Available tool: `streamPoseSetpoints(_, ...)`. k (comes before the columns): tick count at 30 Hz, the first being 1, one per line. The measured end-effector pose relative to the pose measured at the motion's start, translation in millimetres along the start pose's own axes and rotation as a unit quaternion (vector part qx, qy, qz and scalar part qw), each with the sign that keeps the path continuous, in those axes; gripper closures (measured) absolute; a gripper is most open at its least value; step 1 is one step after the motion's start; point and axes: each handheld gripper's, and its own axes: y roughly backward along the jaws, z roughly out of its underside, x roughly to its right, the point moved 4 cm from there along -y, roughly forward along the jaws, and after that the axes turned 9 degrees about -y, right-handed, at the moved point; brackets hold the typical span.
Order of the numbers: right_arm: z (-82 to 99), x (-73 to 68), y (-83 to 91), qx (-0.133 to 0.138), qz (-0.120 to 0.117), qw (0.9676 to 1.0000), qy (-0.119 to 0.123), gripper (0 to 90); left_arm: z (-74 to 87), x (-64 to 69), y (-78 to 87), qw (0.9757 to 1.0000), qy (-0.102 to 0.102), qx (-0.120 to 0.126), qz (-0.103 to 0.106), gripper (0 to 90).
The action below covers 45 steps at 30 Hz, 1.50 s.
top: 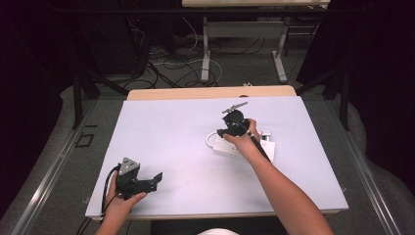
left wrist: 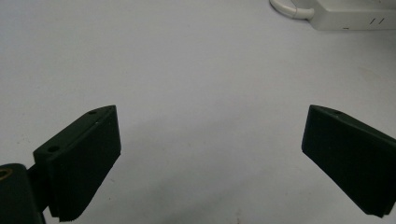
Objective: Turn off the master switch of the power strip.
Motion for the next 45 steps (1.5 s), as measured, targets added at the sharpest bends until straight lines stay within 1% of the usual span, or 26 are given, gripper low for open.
streamPoseSetpoints(1, -0.3, -0.1, 0.9, 0.004, 0.003, 1.0, -0.001, 45.9, 0.1, 0.1, -0.1, 1.0, 0.001, 0.0, 0.0, 4.6)
streamPoseSetpoints(2, -1.0, 0.7, 1.8, 0.009, 0.002, 0.9999, 0.009, 45.3, 0.1, 0.2, -0.1, 1.0, 0.002, -0.001, 0.0, 4.6)
streamPoseSetpoints(4, -2.2, 0.5, 2.6, 0.019, -0.001, 0.9998, 0.007, 44.5, 0.1, 0.2, -0.2, 1.0, 0.002, -0.002, 0.0, 4.6)
streamPoseSetpoints(6, -3.3, 1.0, 4.0, 0.021, -0.001, 0.9998, 0.007, 42.1, 0.1, 0.1, 0.4, 1.0, 0.001, -0.005, 0.003, 4.6)
streamPoseSetpoints(9, -4.4, 2.0, 6.1, 0.026, 0.003, 0.9996, 0.007, 40.6, 0.1, 0.3, 0.0, 1.0, 0.002, -0.002, 0.0, 4.6)
streamPoseSetpoints(12, -4.9, 3.7, 7.9, 0.03, 0.003, 0.9995, -0.009, 34.2, 0.1, 0.0, 0.0, 1.0, 0.001, 0.0, -0.001, 4.7)
streamPoseSetpoints(13, -4.8, 3.2, 8.8, 0.029, -0.003, 0.9995, -0.014, 31.6, 0.2, 0.2, 0.0, 1.0, 0.003, -0.001, 0.0, 4.7)
streamPoseSetpoints(15, -5.2, 4.9, 9.2, 0.036, -0.007, 0.9992, -0.016, 20.8, 0.3, 0.0, 0.0, 1.0, 0.002, -0.001, 0.0, 4.6)
streamPoseSetpoints(16, -4.4, 4.2, 10.2, 0.029, -0.009, 0.9989, -0.036, 17.1, 0.3, -0.1, 0.4, 1.0, 0.001, -0.005, 0.002, 4.7)
streamPoseSetpoints(17, -4.4, 5.0, 10.5, 0.031, -0.017, 0.9986, -0.039, 16.4, 0.3, 0.1, 0.4, 1.0, 0.002, -0.006, 0.002, 4.7)
streamPoseSetpoints(18, -3.9, 5.3, 12.4, 0.029, -0.016, 0.9987, -0.038, 16.0, 0.1, 0.0, 0.3, 1.0, 0.001, -0.005, 0.001, 4.7)
streamPoseSetpoints(20, -3.8, 5.5, 13.6, 0.044, -0.004, 0.9984, -0.035, 15.2, 0.2, 0.3, 0.7, 1.0, 0.001, -0.007, 0.004, 4.7)
streamPoseSetpoints(21, -3.6, 5.8, 14.9, 0.044, -0.007, 0.9984, -0.033, 14.9, 0.2, 0.5, -0.3, 1.0, 0.003, -0.002, -0.001, 4.7)
streamPoseSetpoints(23, -4.0, 5.7, 17.4, 0.052, -0.008, 0.998, -0.035, 13.2, 0.5, 0.1, 0.6, 0.9999, 0.003, -0.01, 0.005, 4.7)
streamPoseSetpoints(24, -4.0, 5.9, 18.5, 0.058, -0.004, 0.9979, -0.029, 12.6, 0.5, 0.0, 0.1, 1.0, 0.003, -0.007, 0.002, 4.7)
streamPoseSetpoints(26, -4.3, 5.7, 20.7, 0.068, 0.001, 0.9975, -0.017, 10.6, 0.4, 0.0, 0.6, 0.9999, 0.004, -0.01, 0.005, 4.7)
streamPoseSetpoints(28, -4.5, 3.9, 23.2, 0.073, -0.005, 0.9971, -0.021, 8.2, 0.2, 0.6, -0.1, 1.0, 0.005, -0.007, 0.003, 4.7)
streamPoseSetpoints(29, -4.4, 3.2, 24.4, 0.076, -0.007, 0.9969, -0.018, 6.0, 0.2, 0.5, -0.2, 1.0, 0.006, -0.007, 0.004, 4.7)
streamPoseSetpoints(31, -4.2, 0.9, 25.8, 0.081, -0.006, 0.9963, -0.027, 0.0, 0.2, -0.3, -0.1, 1.0, 0.004, -0.008, 0.003, 4.7)
streamPoseSetpoints(33, -3.1, -1.8, 28.2, 0.082, -0.011, 0.9962, -0.027, 0.0, 0.0, -0.2, -1.1, 0.9999, 0.011, -0.001, 0.001, 4.7)
streamPoseSetpoints(34, -2.8, -2.8, 29.0, 0.084, -0.01, 0.9962, -0.021, 0.0, 0.0, -0.5, -0.3, 0.9999, 0.011, -0.005, 0.005, 4.7)
streamPoseSetpoints(36, -1.7, -4.7, 31.2, 0.089, -0.007, 0.9959, -0.016, 0.0, -0.2, -0.8, -0.5, 0.9999, 0.013, -0.003, 0.006, 4.7)
streamPoseSetpoints(38, -0.9, -6.9, 32.8, 0.09, -0.012, 0.9958, -0.013, 0.0, -0.5, -0.9, -0.7, 0.9999, 0.015, -0.003, 0.007, 4.7)
streamPoseSetpoints(41, 0.4, -9.6, 35.0, 0.092, -0.004, 0.9957, 0.0, 0.0, -1.3, -0.2, -0.6, 0.9998, 0.016, -0.002, 0.008, 4.7)
streamPoseSetpoints(43, 1.9, -11.7, 36.7, 0.091, -0.004, 0.9958, 0.002, 0.0, -1.7, 0.2, -0.9, 0.9998, 0.017, 0.003, 0.006, 4.7)
streamPoseSetpoints(45, 3.6, -13.2, 38.5, 0.092, -0.003, 0.9957, 0.008, 0.0, -1.9, 0.1, -0.3, 0.9998, 0.018, 0.0, 0.009, 4.7)
